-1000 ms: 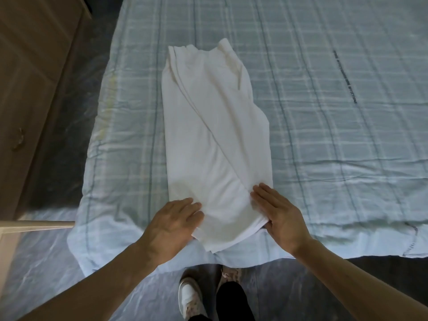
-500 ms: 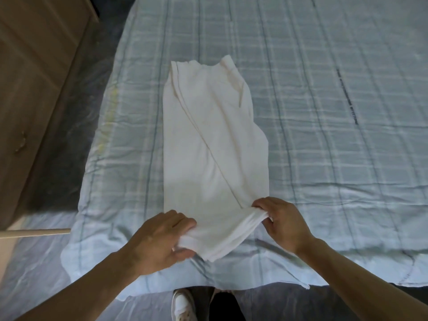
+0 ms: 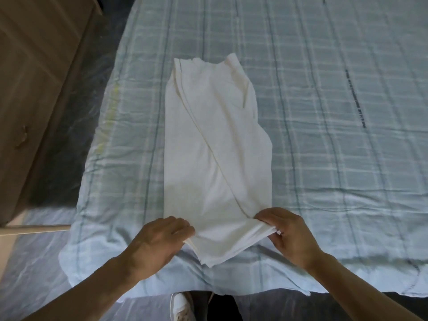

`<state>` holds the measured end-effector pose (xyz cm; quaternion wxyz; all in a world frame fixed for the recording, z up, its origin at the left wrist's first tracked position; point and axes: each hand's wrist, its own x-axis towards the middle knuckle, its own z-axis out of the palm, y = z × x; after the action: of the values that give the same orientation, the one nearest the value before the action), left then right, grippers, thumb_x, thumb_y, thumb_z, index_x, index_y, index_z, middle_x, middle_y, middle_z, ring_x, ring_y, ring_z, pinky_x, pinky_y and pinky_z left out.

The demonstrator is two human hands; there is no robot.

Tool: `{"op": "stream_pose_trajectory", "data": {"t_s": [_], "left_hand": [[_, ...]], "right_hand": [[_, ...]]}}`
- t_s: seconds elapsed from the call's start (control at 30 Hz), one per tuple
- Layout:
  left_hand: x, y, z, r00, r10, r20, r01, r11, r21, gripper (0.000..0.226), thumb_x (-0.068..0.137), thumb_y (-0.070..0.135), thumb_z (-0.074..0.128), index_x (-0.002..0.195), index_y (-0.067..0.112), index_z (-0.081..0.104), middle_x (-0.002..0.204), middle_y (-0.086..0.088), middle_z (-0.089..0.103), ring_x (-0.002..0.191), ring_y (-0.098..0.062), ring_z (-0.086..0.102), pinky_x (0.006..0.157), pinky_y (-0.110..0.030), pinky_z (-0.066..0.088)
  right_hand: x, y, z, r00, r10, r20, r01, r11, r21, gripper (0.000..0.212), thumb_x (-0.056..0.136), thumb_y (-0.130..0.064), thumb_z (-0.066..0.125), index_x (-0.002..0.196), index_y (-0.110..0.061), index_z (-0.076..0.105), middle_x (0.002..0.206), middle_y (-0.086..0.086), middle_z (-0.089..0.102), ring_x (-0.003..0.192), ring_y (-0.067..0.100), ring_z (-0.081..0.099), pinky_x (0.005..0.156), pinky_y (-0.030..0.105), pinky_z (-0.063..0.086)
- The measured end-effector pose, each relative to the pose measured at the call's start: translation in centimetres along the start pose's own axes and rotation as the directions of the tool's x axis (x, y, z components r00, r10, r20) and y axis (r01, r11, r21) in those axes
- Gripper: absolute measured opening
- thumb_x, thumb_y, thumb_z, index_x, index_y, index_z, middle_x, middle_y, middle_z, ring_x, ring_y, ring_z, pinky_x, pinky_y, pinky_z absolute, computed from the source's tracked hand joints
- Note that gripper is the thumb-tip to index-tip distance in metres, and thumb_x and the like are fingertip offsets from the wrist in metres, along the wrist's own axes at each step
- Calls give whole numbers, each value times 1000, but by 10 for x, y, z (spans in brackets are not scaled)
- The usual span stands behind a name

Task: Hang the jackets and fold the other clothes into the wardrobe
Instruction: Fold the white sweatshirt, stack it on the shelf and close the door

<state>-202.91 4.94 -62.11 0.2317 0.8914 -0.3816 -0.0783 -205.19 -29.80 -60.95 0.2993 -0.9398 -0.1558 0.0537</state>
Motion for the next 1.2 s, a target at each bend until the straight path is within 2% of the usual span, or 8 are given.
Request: {"op": "stream_pose_trajectory", "data": {"t_s": [0.1,0.2,0.3,0.43,0.53,0.77,1.0,1.2], "left_hand": [[9,-6,-20,997,-78,-16,75,987,-143,20,93,26,56,113,26,59,102,11,66,84,-8,65,71,-21,53],[27,-10,-39,977,-196,-89,183,974,-132,29,102,41,39,114,25,59,101,10,66,84,-6,63,74,-15,47],[53,-13,-55,945,-282,-164,275,959,-67,24,95,35,45,112,25,59,96,9,65,81,-10,60,73,-11,39],[94,-25,-74,900,-365,-237,353,931,-92,20,92,24,53,111,25,57,100,4,63,81,-22,65,72,-32,54],[124,-45,-92,868,-407,-284,378,913,-155,19,90,23,59,108,27,58,98,1,65,83,-24,66,77,-38,54],[179,-96,-129,837,-453,-308,390,887,-246,13,94,19,64,106,16,63,94,5,65,83,-19,59,76,-27,43],[257,-174,-147,794,-479,-375,403,876,-265,16,94,17,64,106,6,61,89,-4,64,79,-21,55,70,-27,35],[301,-230,-109,667,-712,-220,598,687,-412,43,88,18,71,125,8,51,115,-16,63,105,-34,58,87,-33,42]], "right_hand": [[8,3,-8,999,51,2,-51,995,83,32,81,-11,78,108,-26,70,98,-14,71,84,5,67,73,24,56],[28,0,-21,993,112,-48,-105,986,132,24,84,-16,70,107,-27,70,95,-19,70,79,1,66,69,17,52],[57,-5,-35,977,178,-116,-163,979,123,18,84,-12,66,99,-21,71,79,-17,69,68,4,63,63,15,48],[99,-3,-49,938,309,-158,-278,942,189,12,86,-10,69,91,-20,71,59,-28,56,59,2,57,55,11,36],[132,-1,-61,927,316,-204,-259,929,263,12,85,-10,71,89,-22,71,67,-22,63,65,2,60,59,12,41],[213,16,-85,886,380,-267,-265,885,382,4,88,-18,71,89,-20,68,79,-12,69,71,5,61,61,11,43],[317,40,-97,832,425,-357,-315,892,325,9,88,-25,71,87,-19,64,75,-10,64,66,4,57,62,14,42],[380,82,-72,741,636,-213,-588,769,251,32,86,-29,73,113,-14,64,98,5,72,84,20,66,76,28,50]]}}
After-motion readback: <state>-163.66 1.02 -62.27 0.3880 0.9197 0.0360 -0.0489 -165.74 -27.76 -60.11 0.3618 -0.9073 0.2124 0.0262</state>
